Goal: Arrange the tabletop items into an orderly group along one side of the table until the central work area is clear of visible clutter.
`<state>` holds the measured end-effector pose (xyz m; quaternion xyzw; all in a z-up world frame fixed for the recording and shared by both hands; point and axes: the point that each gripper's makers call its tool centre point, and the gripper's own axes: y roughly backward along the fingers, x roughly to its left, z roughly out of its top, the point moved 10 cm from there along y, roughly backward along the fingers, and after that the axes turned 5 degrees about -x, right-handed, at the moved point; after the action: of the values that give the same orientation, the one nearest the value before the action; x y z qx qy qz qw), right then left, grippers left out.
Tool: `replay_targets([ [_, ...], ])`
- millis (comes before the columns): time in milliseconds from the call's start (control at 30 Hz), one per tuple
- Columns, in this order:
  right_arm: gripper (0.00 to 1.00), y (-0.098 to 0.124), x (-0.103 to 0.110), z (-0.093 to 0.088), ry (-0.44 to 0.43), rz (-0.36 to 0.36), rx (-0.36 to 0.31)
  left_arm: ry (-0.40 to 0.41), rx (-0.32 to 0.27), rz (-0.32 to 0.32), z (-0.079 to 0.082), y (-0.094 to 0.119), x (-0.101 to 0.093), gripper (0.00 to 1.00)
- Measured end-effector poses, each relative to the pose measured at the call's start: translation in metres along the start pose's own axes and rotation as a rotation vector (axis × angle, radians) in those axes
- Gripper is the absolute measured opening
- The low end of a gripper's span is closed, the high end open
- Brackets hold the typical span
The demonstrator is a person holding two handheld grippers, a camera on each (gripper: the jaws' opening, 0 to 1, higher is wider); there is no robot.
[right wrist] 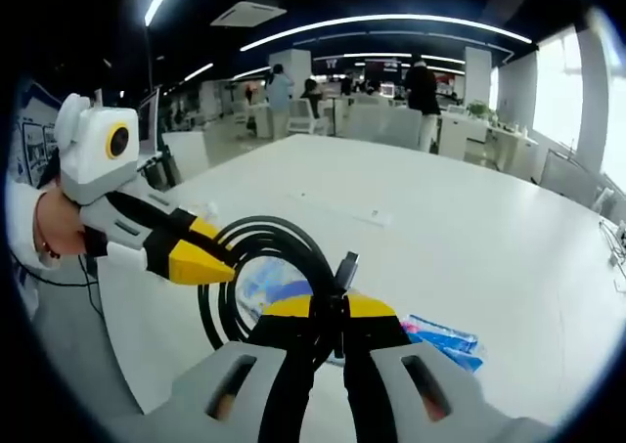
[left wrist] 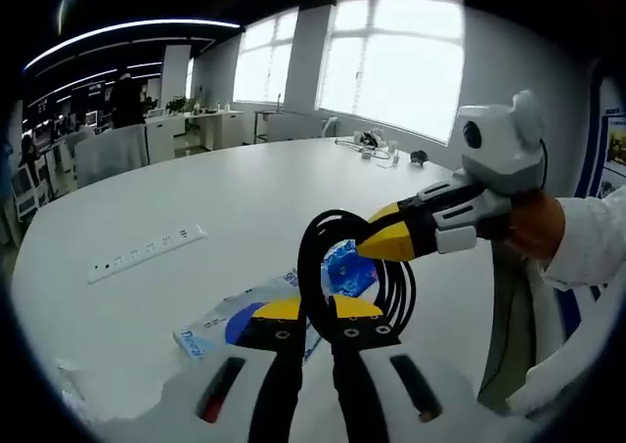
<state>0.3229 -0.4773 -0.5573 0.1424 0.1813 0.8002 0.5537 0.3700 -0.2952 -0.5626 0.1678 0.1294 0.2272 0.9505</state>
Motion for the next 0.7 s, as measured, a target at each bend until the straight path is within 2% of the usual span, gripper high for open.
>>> replay_targets([
  [433, 0.07, 0.039, -0.034, -0.035, -0.034, -0.046, 0.053, 0.034, 0.037, -0.076, -0.011, -0.041, -0.046, 0.05],
  [700, 0.07, 0.052, -0.053, -0.057, -0.059, -0.068, 0.094, 0.056, 0.071, -0.108, -0.022, -0.066, -0.067, 0.05],
])
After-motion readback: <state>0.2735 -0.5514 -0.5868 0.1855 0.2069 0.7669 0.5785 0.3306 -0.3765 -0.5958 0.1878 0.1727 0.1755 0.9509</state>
